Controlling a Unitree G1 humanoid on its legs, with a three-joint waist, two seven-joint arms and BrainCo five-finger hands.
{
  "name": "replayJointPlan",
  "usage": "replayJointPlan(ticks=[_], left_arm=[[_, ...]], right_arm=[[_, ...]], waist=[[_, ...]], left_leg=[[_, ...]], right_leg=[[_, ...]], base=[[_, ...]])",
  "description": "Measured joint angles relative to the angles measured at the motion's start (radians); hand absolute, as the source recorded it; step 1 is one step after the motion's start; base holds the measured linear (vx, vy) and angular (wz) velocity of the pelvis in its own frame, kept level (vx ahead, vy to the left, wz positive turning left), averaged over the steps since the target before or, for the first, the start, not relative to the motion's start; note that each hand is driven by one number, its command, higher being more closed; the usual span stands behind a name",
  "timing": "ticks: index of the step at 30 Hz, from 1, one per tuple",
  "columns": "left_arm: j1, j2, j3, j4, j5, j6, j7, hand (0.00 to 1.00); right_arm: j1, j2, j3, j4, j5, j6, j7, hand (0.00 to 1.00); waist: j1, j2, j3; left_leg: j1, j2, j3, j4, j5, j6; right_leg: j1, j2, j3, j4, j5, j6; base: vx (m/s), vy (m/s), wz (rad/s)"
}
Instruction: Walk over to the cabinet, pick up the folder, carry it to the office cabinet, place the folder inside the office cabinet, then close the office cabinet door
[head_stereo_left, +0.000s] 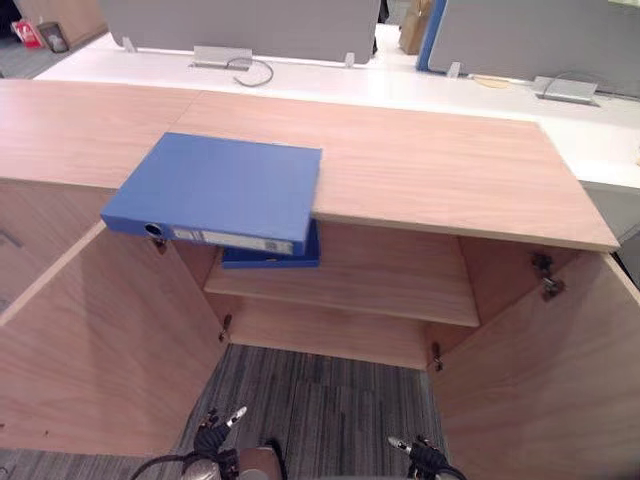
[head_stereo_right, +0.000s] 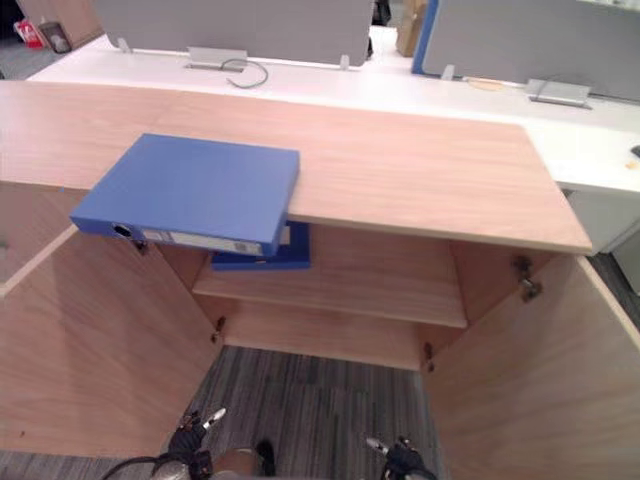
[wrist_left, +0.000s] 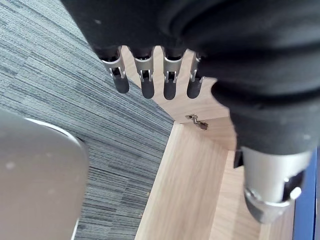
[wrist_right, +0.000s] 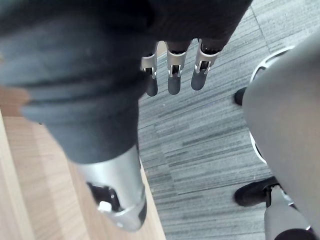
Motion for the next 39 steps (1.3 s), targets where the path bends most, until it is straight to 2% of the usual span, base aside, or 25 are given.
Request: replayJointPlan(ticks=[1,2,4,5,6,7,8,9,10,11,12,14,18,24,27,30,31,32,33,35,38,39], left_arm=[[0.015,0.001,-0.004,0.001,-0.006,0.001,-0.007,0.0],[0.018,0.009,-0.019,0.002,-0.035,0.002,-0.019,0.0],[0.025,0.01,-0.022,0.004,-0.09,0.003,-0.035,0.0],[0.033,0.009,-0.02,0.004,-0.145,0.005,-0.039,0.0],[0.038,0.01,-0.02,0.004,-0.166,0.005,-0.041,0.0],[0.043,0.007,-0.02,0.002,-0.243,0.005,-0.051,0.0],[0.046,0.006,-0.02,0.001,-0.286,0.004,-0.057,0.0],[0.05,0.005,-0.02,-0.003,-0.364,0.004,-0.064,0.0],[0.049,-0.007,-0.014,-0.013,-0.446,0.004,-0.065,0.0],[0.071,-0.031,-0.003,-0.062,-0.515,0.004,-0.065,0.0],[0.085,-0.047,0.013,-0.097,-0.537,0.003,-0.064,0.0],[0.131,-0.091,0.036,-0.275,-0.634,-0.02,-0.055,0.0],[0.134,-0.093,0.057,-0.441,-0.738,-0.055,-0.029,0.0],[0.141,-0.091,0.115,-0.641,-0.813,-0.094,0.0,0.0],[0.15,-0.089,0.145,-0.777,-0.749,-0.123,0.06,0.0],[0.156,-0.091,0.16,-0.853,-0.622,-0.128,0.125,0.0],[0.165,-0.096,0.168,-0.886,-0.534,-0.122,0.158,0.0],[0.171,-0.105,0.182,-0.922,-0.398,-0.102,0.197,0.0],[0.174,-0.109,0.186,-0.942,-0.356,-0.096,0.209,0.0],[0.187,-0.13,0.217,-1.053,-0.158,-0.063,0.276,0.0],[0.189,-0.135,0.251,-1.154,0.03,-0.032,0.342,0.0],[0.188,-0.136,0.264,-1.207,0.146,-0.008,0.38,0.0]], right_arm=[[0.005,0.002,-0.022,-0.004,0.0,-0.001,0.006,0.0],[0.012,0.004,-0.041,-0.014,-0.001,-0.001,0.011,0.0],[0.013,0.006,-0.059,-0.027,0.0,-0.002,0.015,0.0],[0.013,0.004,-0.059,-0.034,0.001,-0.002,0.015,0.0],[0.014,0.004,-0.059,-0.037,0.001,-0.002,0.015,0.0],[0.015,0.004,-0.059,-0.037,0.001,-0.001,0.015,0.0],[0.015,0.004,-0.058,-0.037,0.001,0.0,0.015,0.0],[0.018,0.009,-0.057,-0.037,0.001,0.003,0.016,0.0],[0.021,0.007,-0.061,-0.037,0.003,0.003,0.016,0.0],[0.027,-0.007,-0.063,-0.032,0.004,0.006,0.015,0.0],[0.03,-0.01,-0.061,-0.031,0.002,0.009,0.015,0.0],[0.035,-0.012,-0.039,-0.029,0.001,0.02,0.014,0.0],[0.038,-0.019,0.042,-0.026,-0.001,0.022,0.004,0.0],[0.039,-0.03,0.118,-0.022,-0.006,0.031,0.003,0.0],[0.042,-0.027,0.147,-0.022,-0.029,0.035,0.003,0.0],[0.043,-0.024,0.145,-0.021,-0.038,0.041,0.003,0.0],[0.044,-0.021,0.143,-0.021,-0.038,0.041,0.004,0.0],[0.044,-0.015,0.142,-0.021,-0.039,0.041,0.004,0.0],[0.044,-0.015,0.142,-0.021,-0.039,0.041,0.004,0.0],[0.052,-0.004,0.141,-0.021,-0.04,0.04,0.004,0.0],[0.062,0.005,0.143,-0.021,-0.04,0.04,0.004,0.0],[0.063,0.007,0.144,-0.022,-0.041,0.04,0.003,0.0]], waist=[[-0.003,0.007,0.002],[-0.006,0.002,-0.001],[-0.008,0.002,-0.004],[-0.014,0.005,-0.003],[-0.017,0.005,-0.004],[-0.023,0.005,-0.004],[-0.022,0.004,-0.004],[-0.021,-0.004,-0.009],[-0.022,0.004,-0.01],[-0.02,0.028,-0.024],[-0.019,0.029,-0.03],[-0.014,0.039,-0.062],[0.001,0.031,-0.093],[0.009,0.019,-0.115],[0.021,0.006,-0.123],[0.033,0.004,-0.125],[0.033,0.001,-0.125],[0.037,-0.001,-0.126],[0.042,-0.002,-0.127],[0.056,-0.017,-0.137],[0.066,-0.024,-0.142],[0.071,-0.026,-0.144]], left_leg=[[0.08,-0.013,0.008,-0.054,-0.004,0.013],[0.126,-0.028,0.012,-0.097,-0.011,0.026],[0.139,-0.043,0.006,-0.127,-0.011,0.036],[0.141,-0.044,-0.007,-0.137,-0.007,0.038],[0.142,-0.044,-0.015,-0.137,-0.006,0.038],[0.143,-0.04,-0.031,-0.137,-0.005,0.036],[0.142,-0.039,-0.035,-0.136,-0.005,0.033],[0.137,-0.043,-0.041,-0.137,-0.006,0.022],[0.141,-0.034,-0.06,-0.146,-0.007,0.002],[0.142,-0.013,-0.068,-0.166,0.001,-0.01],[0.144,-0.003,-0.07,-0.179,0.005,-0.017],[0.142,0.029,-0.08,-0.217,0.02,-0.041],[0.133,0.05,-0.079,-0.248,0.03,-0.056],[0.124,0.034,-0.082,-0.264,0.03,-0.056],[0.124,0.021,-0.088,-0.269,0.031,-0.054],[0.126,0.007,-0.099,-0.269,0.03,-0.048],[0.126,0.002,-0.107,-0.269,0.031,-0.046],[0.125,0.002,-0.11,-0.269,0.031,-0.046],[0.126,0.001,-0.11,-0.269,0.031,-0.045],[0.108,-0.002,-0.114,-0.256,0.03,-0.045],[0.107,0.0,-0.115,-0.25,0.03,-0.045],[0.102,0.001,-0.115,-0.239,0.024,-0.041]], right_leg=[[-0.039,-0.042,0.003,0.165,0.001,0.001],[-0.093,-0.091,0.003,0.325,0.003,-0.005],[-0.175,-0.139,-0.003,0.454,-0.029,-0.004],[-0.201,-0.138,-0.015,0.43,-0.074,0.001],[-0.206,-0.131,-0.017,0.391,-0.088,0.002],[-0.199,-0.099,-0.006,0.246,-0.096,0.006],[-0.195,-0.081,0.006,0.174,-0.091,0.007],[-0.187,-0.057,0.017,0.054,-0.035,-0.008],[-0.167,-0.042,0.016,0.007,-0.017,0.02],[-0.152,-0.014,-0.001,-0.04,-0.001,0.015],[-0.145,0.0,-0.008,-0.063,0.007,0.011],[-0.108,0.057,-0.028,-0.176,0.052,-0.005],[-0.096,0.094,-0.031,-0.251,0.081,-0.019],[-0.093,0.089,-0.044,-0.283,0.092,-0.01],[-0.083,0.076,-0.056,-0.295,0.096,-0.006],[-0.072,0.062,-0.068,-0.296,0.097,-0.005],[-0.068,0.056,-0.077,-0.297,0.097,-0.005],[-0.065,0.054,-0.082,-0.297,0.099,-0.003],[-0.065,0.053,-0.082,-0.297,0.101,-0.003],[-0.068,0.044,-0.082,-0.296,0.103,0.0],[-0.066,0.045,-0.083,-0.294,0.103,0.0],[-0.066,0.046,-0.082,-0.292,0.103,0.0]], base=[[0.27,0.253,-0.11],[0.17,0.182,-0.02],[0.1,0.107,0.13],[0.09,0.056,0.22],[0.14,-0.029,0.36],[0.11,-0.075,0.3],[0.1,-0.105,0.27],[0.04,-0.143,0.2],[0.08,-0.191,0.23],[0.07,-0.194,0.2],[0.09,-0.216,0.14],[0.05,-0.172,0.06],[0.03,-0.092,-0.05],[0.05,0.043,0.04],[0.03,0.073,0.1],[0.01,0.098,0.16],[-0.02,0.062,0.2],[-0.03,0.05,0.16],[-0.04,0.043,0.08],[-0.06,0.05,0.07],[-0.07,0.008,0.03],[-0.09,0.002,0.0]])
